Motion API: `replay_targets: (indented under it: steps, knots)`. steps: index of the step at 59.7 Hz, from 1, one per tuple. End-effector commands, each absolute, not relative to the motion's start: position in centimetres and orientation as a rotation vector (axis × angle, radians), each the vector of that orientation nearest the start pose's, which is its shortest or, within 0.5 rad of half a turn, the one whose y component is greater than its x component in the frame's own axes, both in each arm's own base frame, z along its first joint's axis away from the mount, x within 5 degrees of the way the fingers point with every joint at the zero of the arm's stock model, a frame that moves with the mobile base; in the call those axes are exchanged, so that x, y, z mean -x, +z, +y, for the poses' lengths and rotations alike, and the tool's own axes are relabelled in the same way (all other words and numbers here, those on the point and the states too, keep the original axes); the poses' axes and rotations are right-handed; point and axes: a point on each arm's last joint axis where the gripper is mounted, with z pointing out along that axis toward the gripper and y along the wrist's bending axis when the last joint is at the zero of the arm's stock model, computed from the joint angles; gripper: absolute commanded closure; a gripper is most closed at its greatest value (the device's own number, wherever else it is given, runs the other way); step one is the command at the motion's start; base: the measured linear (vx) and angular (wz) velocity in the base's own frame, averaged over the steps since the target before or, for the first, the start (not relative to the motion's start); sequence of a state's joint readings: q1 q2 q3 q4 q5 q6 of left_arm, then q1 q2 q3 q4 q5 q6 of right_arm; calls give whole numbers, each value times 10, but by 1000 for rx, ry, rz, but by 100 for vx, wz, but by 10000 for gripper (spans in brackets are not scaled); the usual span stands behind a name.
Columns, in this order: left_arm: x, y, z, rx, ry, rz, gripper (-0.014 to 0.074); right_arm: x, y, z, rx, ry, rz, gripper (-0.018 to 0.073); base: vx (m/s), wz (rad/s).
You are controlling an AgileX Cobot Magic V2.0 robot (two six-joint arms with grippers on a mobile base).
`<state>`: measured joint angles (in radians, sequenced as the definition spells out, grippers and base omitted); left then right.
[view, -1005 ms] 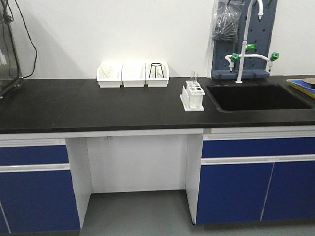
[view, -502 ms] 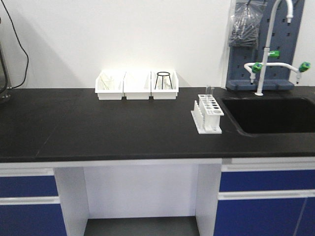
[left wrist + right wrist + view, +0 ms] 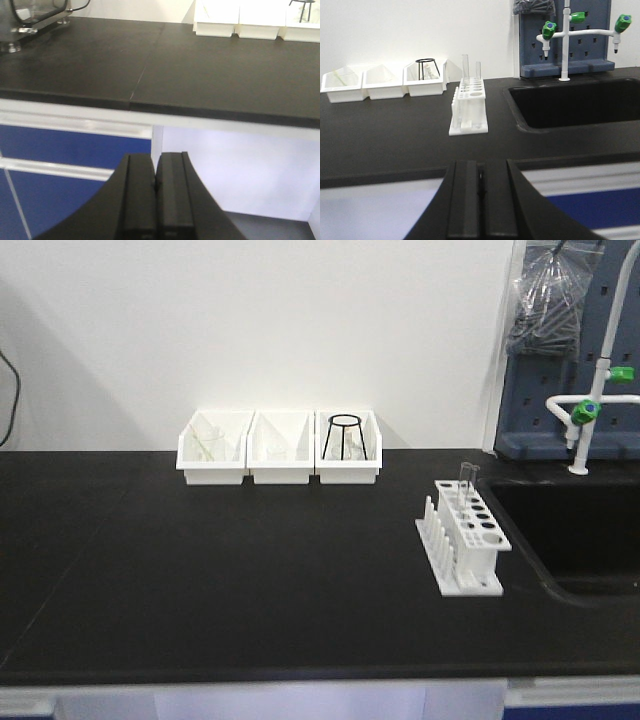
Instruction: Flip and reinsert test tube from rack
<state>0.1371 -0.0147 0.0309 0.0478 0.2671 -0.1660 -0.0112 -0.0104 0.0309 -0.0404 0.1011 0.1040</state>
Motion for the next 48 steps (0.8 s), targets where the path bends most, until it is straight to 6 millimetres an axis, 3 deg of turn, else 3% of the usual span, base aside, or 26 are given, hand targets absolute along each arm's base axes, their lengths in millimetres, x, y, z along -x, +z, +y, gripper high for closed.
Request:
replay_targets:
  steps: [1,48]
  knots:
    - [-55,186,8,224,17,1671,603,-56,202,-1,-48,33,1510,568,52,-3]
    - [-55,186,8,224,17,1671,603,-56,202,-1,-48,33,1510,568,45,-1]
